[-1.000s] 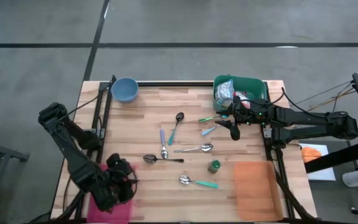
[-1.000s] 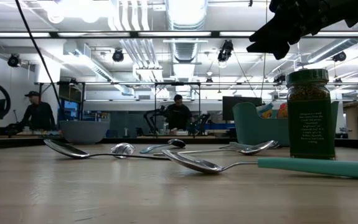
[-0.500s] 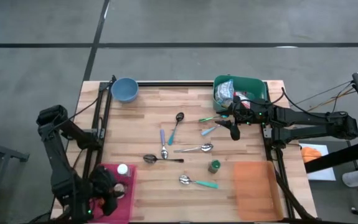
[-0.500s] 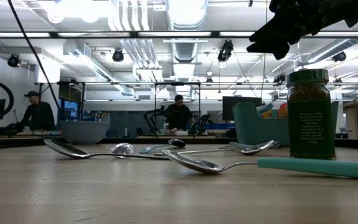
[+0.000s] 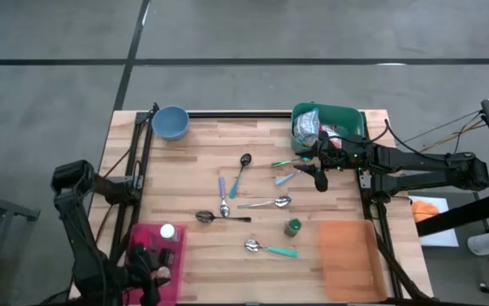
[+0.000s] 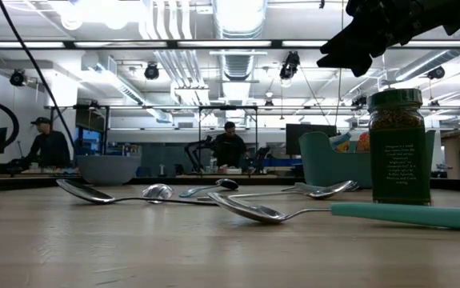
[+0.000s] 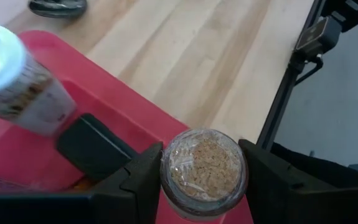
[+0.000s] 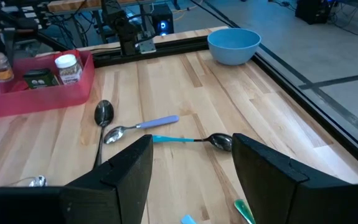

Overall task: Pick & Place Food Item
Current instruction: Put the brown seasoning bottle into the pink bin

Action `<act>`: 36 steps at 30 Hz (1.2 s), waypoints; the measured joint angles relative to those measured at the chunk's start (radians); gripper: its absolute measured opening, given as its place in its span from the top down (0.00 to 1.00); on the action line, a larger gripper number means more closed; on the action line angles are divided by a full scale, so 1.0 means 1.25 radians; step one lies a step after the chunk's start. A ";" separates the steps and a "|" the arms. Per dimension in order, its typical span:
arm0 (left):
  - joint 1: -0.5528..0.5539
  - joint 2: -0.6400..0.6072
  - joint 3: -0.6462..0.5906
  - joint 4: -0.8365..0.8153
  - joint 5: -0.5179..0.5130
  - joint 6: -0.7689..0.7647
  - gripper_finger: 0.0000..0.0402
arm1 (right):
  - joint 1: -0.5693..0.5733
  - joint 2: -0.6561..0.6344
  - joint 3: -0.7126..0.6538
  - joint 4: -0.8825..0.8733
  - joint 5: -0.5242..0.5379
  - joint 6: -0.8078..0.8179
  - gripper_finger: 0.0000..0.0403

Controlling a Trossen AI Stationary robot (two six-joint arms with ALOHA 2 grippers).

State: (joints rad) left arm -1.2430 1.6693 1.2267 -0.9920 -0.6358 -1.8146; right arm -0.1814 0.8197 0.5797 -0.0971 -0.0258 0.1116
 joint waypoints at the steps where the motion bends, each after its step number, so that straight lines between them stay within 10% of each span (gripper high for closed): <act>1: 0.000 0.009 0.000 0.010 0.000 0.000 0.56 | 0.000 0.000 0.000 0.000 0.000 0.000 0.47; 36: -0.019 0.203 -0.002 0.074 -0.015 0.002 0.55 | 0.000 0.000 0.000 0.000 0.000 0.000 0.47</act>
State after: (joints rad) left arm -1.2663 1.9228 1.2236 -0.8996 -0.6544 -1.8122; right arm -0.1811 0.8199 0.5797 -0.0975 -0.0260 0.1116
